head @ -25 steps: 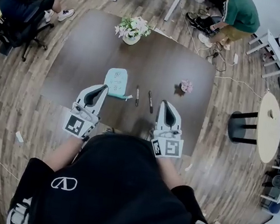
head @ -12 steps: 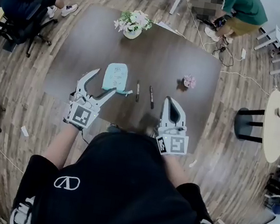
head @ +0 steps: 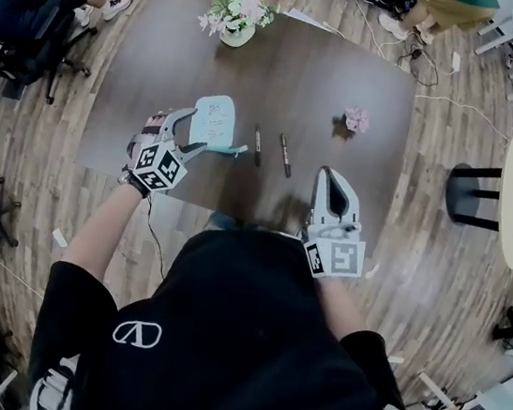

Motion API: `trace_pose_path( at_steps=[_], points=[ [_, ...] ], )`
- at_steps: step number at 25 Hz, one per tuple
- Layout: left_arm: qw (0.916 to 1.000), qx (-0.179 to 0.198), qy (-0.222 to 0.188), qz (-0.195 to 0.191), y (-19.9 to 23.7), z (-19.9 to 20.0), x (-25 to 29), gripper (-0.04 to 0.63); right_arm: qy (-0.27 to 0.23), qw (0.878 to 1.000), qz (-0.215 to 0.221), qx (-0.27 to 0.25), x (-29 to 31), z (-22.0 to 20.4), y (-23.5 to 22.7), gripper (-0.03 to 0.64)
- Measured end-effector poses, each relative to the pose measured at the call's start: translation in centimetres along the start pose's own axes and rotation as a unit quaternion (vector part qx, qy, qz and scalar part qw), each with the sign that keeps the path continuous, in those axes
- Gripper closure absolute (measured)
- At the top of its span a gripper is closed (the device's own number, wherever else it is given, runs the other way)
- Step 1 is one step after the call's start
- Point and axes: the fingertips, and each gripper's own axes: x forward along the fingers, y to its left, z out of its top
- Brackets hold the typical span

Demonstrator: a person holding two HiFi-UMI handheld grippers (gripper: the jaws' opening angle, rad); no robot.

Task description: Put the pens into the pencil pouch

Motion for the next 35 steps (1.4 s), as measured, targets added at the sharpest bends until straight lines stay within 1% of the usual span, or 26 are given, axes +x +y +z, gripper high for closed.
trace_pose_path(
  at_steps=[2,6,9,14,17,19,22,23,24,25,26,27,28,31,35],
  points=[
    [0.9992,0.001,0.020,-0.033,-1.0,-1.8,2.3,0.255,0.008,1.000,-0.006,-0.002,-0.1,-0.3,-0.3,0.618],
    [0.9950,0.006,0.056,-0.083,-2.9,-5.0,6.2,0.255,0.024,1.000,-0.016,-0.006,-0.2,-0.9,-1.0,0.618],
    [0.9892,0.007,0.086,-0.118,-4.4,-7.4,8.6,0.256,0.036,0.999,-0.027,-0.008,-0.5,-1.3,-1.5,0.618],
    [0.9785,0.010,0.122,-0.166,-6.3,-10.3,11.5,0.262,0.051,0.998,-0.037,-0.008,-0.6,-2.3,-1.8,0.618],
    [0.9713,0.004,0.143,-0.190,-7.3,-11.7,12.5,0.306,0.058,0.997,-0.040,-0.008,-0.7,-2.8,-1.7,0.618],
    [0.9691,0.001,0.147,-0.198,-7.6,-12.2,13.0,0.330,0.061,0.997,-0.042,-0.008,-0.7,-3.1,-1.6,0.618],
    [0.9657,0.000,0.153,-0.210,-7.9,-12.5,13.6,0.339,0.066,0.997,-0.045,-0.007,-0.6,-3.4,-1.6,0.618],
    [0.9643,0.000,0.157,-0.214,-8.1,-12.7,13.8,0.357,0.068,0.997,-0.047,-0.007,-0.6,-3.5,-1.6,0.618],
    [0.9631,0.002,0.161,-0.216,-8.2,-12.9,13.9,0.386,0.068,0.997,-0.048,-0.007,-0.6,-3.5,-1.6,0.618],
    [0.9624,0.006,0.165,-0.216,-8.3,-13.2,14.0,0.428,0.069,0.996,-0.048,-0.007,-0.6,-3.5,-1.6,0.618],
    [0.9622,0.010,0.168,-0.214,-8.3,-13.3,14.1,0.503,0.069,0.996,-0.049,-0.007,-0.6,-3.5,-1.5,0.618],
    [0.9623,0.011,0.169,-0.213,-8.3,-13.3,14.0,0.558,0.069,0.996,-0.049,-0.008,-0.6,-3.5,-1.5,0.618],
    [0.9624,0.008,0.168,-0.213,-8.3,-13.1,14.0,0.580,0.069,0.996,-0.050,-0.008,-0.6,-3.4,-1.6,0.618],
    [0.9625,-0.016,0.161,-0.218,-8.0,-12.3,13.7,0.588,0.066,0.996,-0.051,-0.006,-0.7,-3.2,-1.7,0.618],
    [0.9638,-0.086,0.142,-0.209,-6.3,-10.5,12.8,0.589,0.056,0.997,-0.051,-0.004,-0.9,-2.8,-1.8,0.618]
  ],
)
